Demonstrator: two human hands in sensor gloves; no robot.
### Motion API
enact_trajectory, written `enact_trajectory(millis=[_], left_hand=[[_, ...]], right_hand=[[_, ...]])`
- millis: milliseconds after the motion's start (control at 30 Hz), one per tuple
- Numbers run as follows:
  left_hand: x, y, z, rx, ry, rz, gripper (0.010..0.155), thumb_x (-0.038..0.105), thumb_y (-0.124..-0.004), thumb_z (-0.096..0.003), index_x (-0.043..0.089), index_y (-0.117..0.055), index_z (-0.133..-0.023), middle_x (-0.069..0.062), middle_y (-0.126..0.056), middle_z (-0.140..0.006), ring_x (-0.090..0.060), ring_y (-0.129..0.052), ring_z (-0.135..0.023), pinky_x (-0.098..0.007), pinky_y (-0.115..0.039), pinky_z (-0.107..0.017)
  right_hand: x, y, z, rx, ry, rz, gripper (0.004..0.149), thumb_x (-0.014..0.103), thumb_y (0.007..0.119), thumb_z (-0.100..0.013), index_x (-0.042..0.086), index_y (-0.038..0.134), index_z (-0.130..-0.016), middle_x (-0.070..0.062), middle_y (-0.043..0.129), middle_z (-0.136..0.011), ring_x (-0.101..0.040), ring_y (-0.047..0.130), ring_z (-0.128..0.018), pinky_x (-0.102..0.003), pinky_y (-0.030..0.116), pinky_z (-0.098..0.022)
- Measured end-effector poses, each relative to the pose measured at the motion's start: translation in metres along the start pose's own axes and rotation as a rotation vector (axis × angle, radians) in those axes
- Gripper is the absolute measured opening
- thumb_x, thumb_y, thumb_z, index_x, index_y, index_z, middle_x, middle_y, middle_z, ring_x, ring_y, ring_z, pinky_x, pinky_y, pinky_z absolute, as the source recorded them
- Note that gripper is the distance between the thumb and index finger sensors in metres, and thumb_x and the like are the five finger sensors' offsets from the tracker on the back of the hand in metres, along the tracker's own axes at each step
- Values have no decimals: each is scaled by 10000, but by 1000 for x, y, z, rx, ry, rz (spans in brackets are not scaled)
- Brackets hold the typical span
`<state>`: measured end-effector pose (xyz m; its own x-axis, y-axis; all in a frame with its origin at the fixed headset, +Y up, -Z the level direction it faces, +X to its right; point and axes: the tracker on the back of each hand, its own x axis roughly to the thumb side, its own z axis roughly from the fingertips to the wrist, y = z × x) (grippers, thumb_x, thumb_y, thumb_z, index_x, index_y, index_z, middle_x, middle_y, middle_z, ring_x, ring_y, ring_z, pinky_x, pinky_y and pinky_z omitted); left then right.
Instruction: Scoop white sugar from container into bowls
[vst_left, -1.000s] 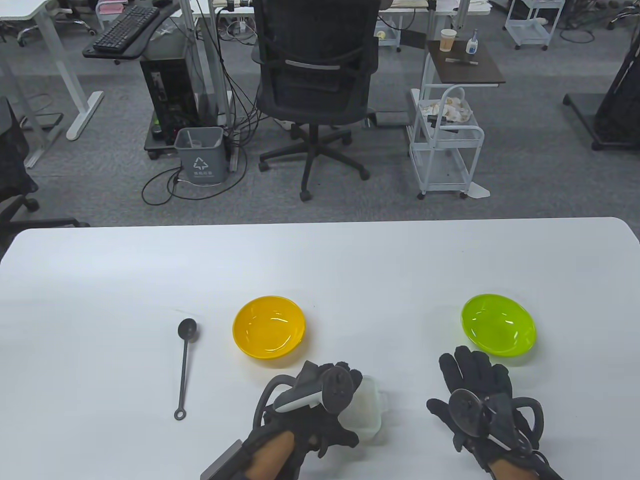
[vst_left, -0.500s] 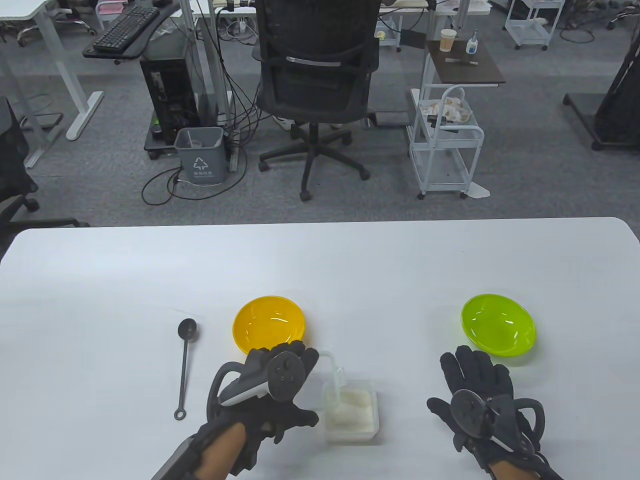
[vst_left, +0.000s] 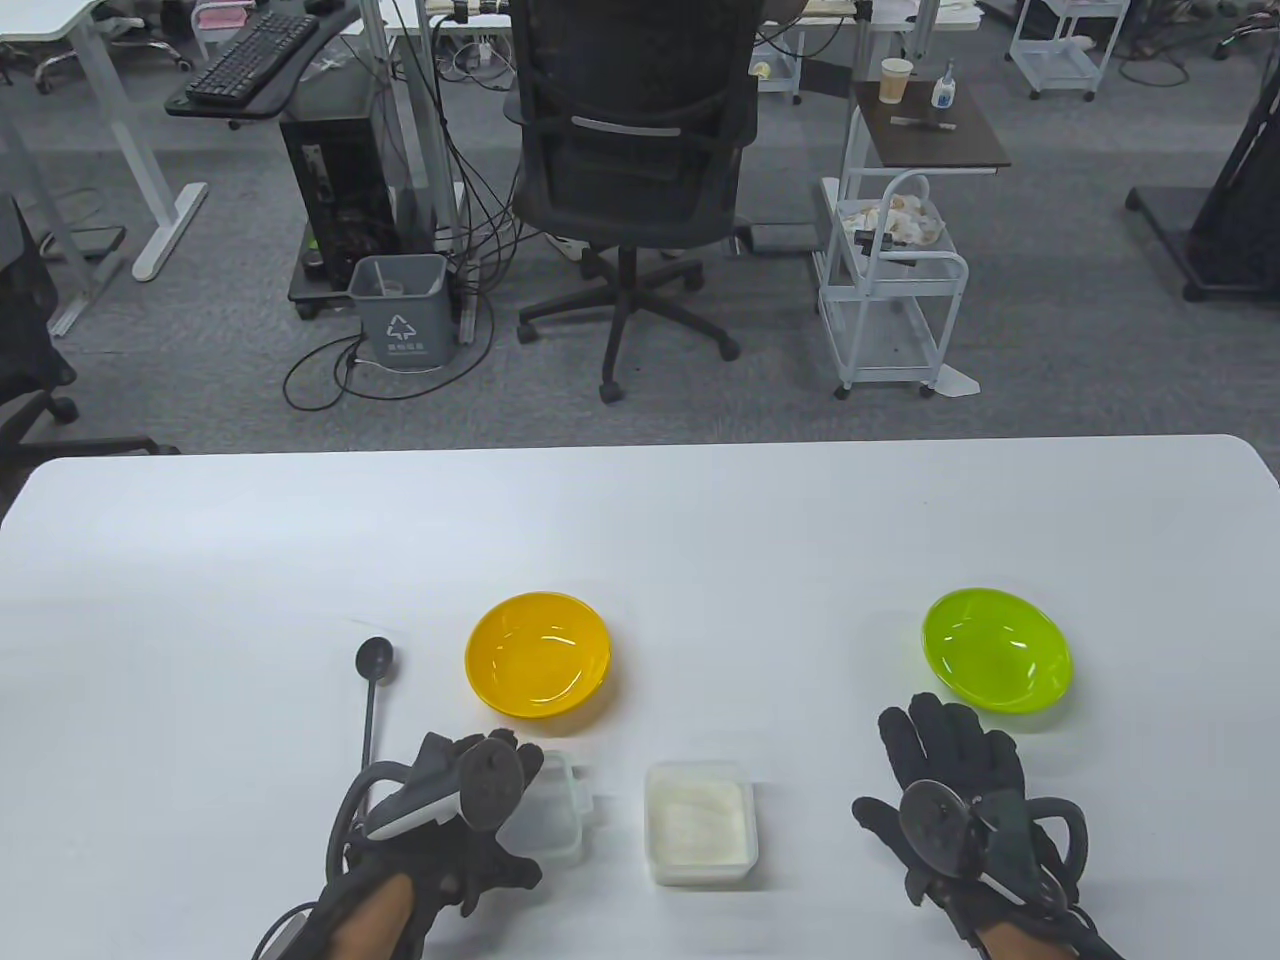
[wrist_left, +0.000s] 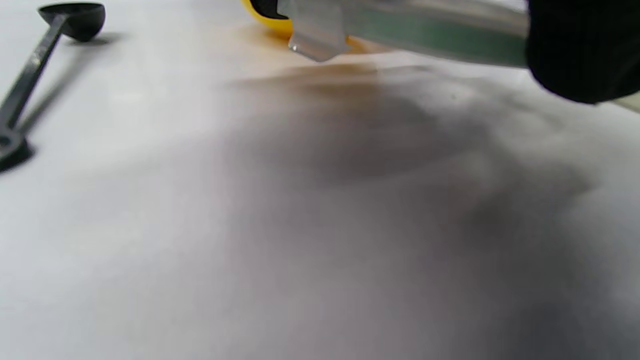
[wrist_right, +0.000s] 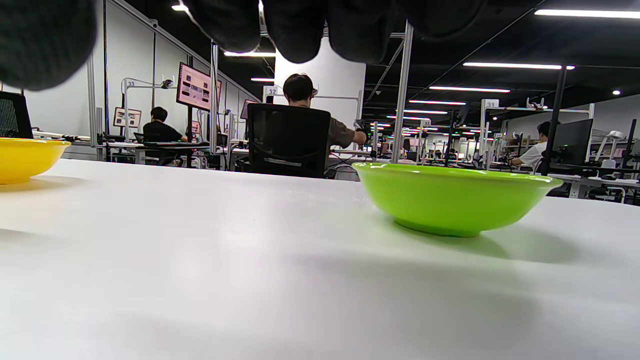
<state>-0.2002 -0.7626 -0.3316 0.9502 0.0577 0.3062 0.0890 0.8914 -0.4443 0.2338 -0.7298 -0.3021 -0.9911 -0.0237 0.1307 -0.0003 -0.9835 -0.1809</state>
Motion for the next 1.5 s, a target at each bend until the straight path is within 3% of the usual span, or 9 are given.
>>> enact_trajectory(millis=[367, 800, 1233, 1500], left_hand=[[2, -17, -11, -23, 17, 3, 1052, 735, -790, -298, 432, -215, -1126, 72, -145, -1242, -272, -297, -1219, -582, -231, -861], [4, -15, -9, -22, 6, 1, 1056, 732, -796, -291, 427, -227, -1127, 55, -131, -1236, -286, -273, -1217, -588, -216, -856], [-12, 17, 16, 68, 12, 92, 993, 731, -778, -306, 412, -335, -1135, 45, -261, -1246, -290, -396, -1203, -584, -283, -856], [-51, 44, 33, 139, 226, 83, 948, 689, -802, -332, 394, -390, -1133, 49, -383, -1237, -274, -526, -1178, -574, -359, -857]], right_hand=[[2, 0, 0, 5, -11, 2, 824, 690, 718, -410, 338, 422, -1093, -97, 380, -1195, -397, 483, -1114, -611, 454, -778], [4, 0, 1, 6, -10, 7, 823, 689, 719, -410, 337, 424, -1093, -100, 382, -1194, -399, 486, -1110, -610, 457, -777], [5, 1, 2, 4, -13, 0, 822, 688, 719, -411, 335, 425, -1093, -102, 383, -1193, -398, 490, -1110, -610, 459, -777], [6, 0, 3, -4, -24, 11, 819, 686, 719, -412, 332, 431, -1092, -106, 391, -1191, -395, 499, -1108, -609, 462, -775]])
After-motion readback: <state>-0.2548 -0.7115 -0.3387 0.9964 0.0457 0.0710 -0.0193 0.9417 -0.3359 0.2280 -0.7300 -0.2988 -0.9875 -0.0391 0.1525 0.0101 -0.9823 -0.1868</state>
